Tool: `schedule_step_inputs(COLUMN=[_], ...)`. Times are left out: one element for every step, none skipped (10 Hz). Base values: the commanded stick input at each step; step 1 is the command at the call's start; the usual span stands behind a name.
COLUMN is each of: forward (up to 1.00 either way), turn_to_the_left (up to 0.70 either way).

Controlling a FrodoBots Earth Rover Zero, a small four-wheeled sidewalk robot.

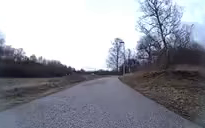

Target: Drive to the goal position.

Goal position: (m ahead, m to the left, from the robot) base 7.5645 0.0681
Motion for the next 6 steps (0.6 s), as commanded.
schedule_step_inputs(forward=[0.5, 0.5, 0.5, 0.5, 0.5, 0.5], turn_to_the_left=[0.0, 0.0, 0.0, 0.0, 0.0, 0.0])
